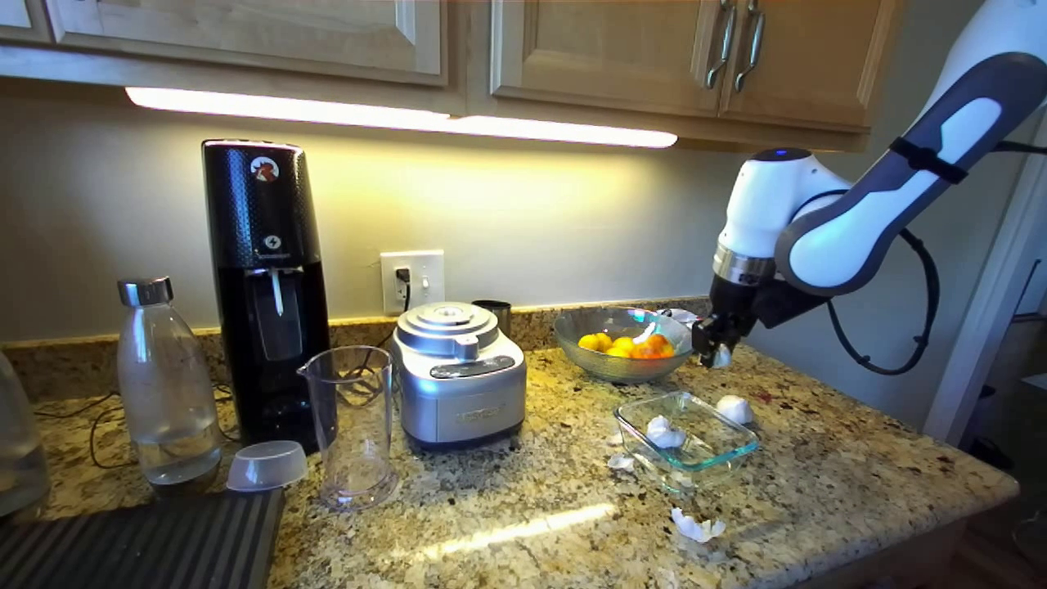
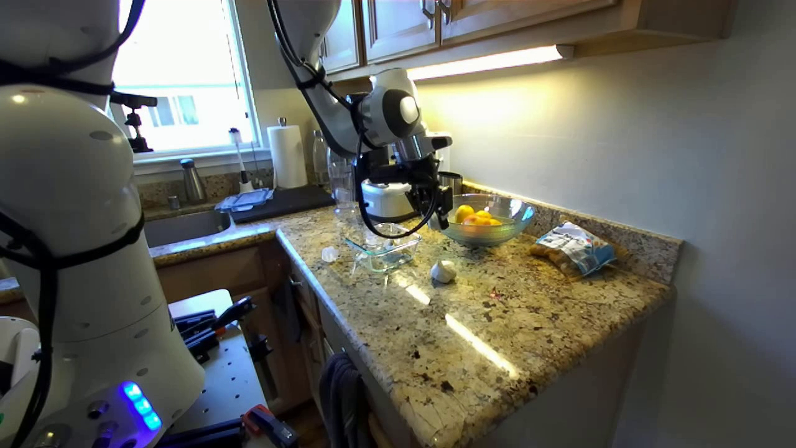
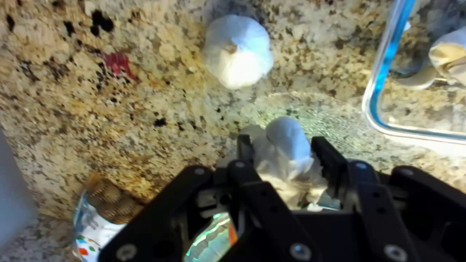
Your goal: Remove the contents from the glass container.
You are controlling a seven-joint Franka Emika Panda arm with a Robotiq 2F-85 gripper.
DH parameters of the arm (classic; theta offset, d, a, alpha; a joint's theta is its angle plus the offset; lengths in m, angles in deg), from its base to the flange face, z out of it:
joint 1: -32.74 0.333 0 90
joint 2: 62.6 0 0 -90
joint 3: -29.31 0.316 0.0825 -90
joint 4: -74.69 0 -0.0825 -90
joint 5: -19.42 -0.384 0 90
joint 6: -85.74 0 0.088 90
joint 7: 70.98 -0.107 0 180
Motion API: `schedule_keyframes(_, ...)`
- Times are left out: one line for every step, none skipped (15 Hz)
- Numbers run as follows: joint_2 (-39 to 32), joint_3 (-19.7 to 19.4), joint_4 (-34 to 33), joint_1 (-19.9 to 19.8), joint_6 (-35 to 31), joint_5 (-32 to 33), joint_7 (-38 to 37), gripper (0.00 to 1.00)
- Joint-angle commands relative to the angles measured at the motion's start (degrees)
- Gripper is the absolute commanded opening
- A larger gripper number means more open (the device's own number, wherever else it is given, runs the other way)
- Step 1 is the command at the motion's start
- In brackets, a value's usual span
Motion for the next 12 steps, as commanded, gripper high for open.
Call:
schedule_keyframes(0.6,-2.0,2.7,0.7,3.5,2.1,-8.1,0.20)
schedule_keyframes(0.3,-2.1,3.0,0.6,4.1,2.0,-9.4,0.20)
schedule_keyframes(-0.1,-2.0,3.5,0.2,4.4,1.3,-10.0,0.20)
schedule_keyframes(-0.4,-1.6,4.0,-0.2,4.9,0.5,-10.5,0.20)
schedule_keyframes(-0.7,-1.3,4.6,-0.5,5.1,-0.1,-11.0,0.20)
schedule_keyframes(-1.1,-0.7,5.2,-0.9,4.8,-1.1,-10.8,0.20)
schedule_keyframes(-1.5,-0.7,6.3,-0.8,3.5,-1.0,-11.3,0.20)
schedule_keyframes(-1.7,-0.2,7.1,-1.1,2.9,-1.8,-10.9,0.20)
schedule_keyframes(-1.9,-0.3,7.9,-1.0,1.8,-1.9,-11.4,0.20)
schedule_keyframes(-2.1,-0.3,8.5,-0.9,1.2,-2.2,-11.5,0.20)
schedule_keyframes(-2.2,-0.4,9.0,-0.8,0.4,-2.5,-11.7,0.20)
schedule_keyframes(-2.2,-0.5,9.4,-0.7,0.0,-2.5,-11.8,0.20)
